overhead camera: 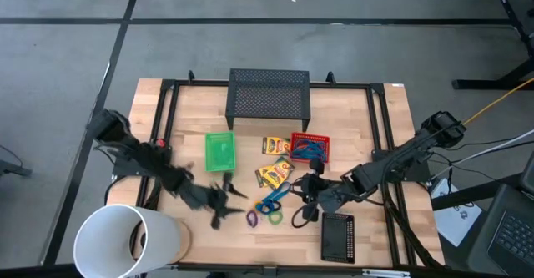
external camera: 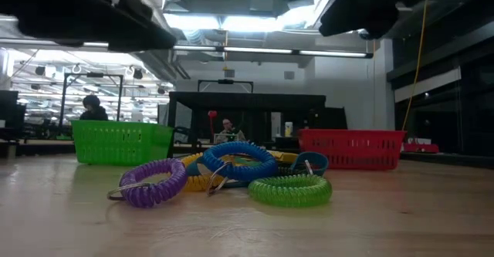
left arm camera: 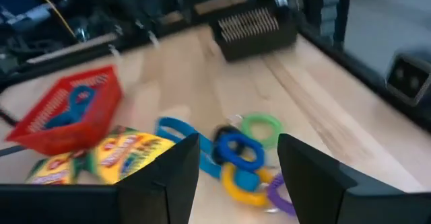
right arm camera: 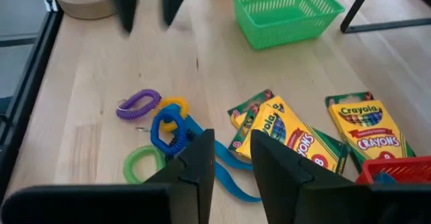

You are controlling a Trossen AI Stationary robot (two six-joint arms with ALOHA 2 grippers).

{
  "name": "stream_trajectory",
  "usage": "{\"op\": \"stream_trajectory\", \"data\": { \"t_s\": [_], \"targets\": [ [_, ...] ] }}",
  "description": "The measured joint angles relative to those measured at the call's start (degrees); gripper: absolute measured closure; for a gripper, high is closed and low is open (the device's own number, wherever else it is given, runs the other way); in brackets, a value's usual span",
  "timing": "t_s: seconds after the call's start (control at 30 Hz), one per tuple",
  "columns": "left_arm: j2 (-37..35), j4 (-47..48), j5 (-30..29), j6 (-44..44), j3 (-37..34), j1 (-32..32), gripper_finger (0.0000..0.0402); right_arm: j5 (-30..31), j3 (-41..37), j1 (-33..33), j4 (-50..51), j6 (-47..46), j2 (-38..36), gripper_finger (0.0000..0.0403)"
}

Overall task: Pick & Place Office Desk Supplies
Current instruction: Put the blue rubber band into the red bin

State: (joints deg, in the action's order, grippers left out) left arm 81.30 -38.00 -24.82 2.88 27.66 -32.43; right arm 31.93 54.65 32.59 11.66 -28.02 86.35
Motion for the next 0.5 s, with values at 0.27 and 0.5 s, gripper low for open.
{"op": "stream_trajectory", "data": {
  "t_s": [0.27, 0.5],
  "targets": [
    [-17.9, -14.8, 13.6, -3.5, -21.1, 7.6, 0.0206, -3.1, 0.0, -1.3, 1.0, -0.1, 0.2, 0.0305],
    [-25.5, -14.5, 17.5, -3.3, -25.5, 8.9, 0.0206, -8.5, 0.0, -4.3, 1.2, -3.4, 6.0, 0.0304]
  ]
}}
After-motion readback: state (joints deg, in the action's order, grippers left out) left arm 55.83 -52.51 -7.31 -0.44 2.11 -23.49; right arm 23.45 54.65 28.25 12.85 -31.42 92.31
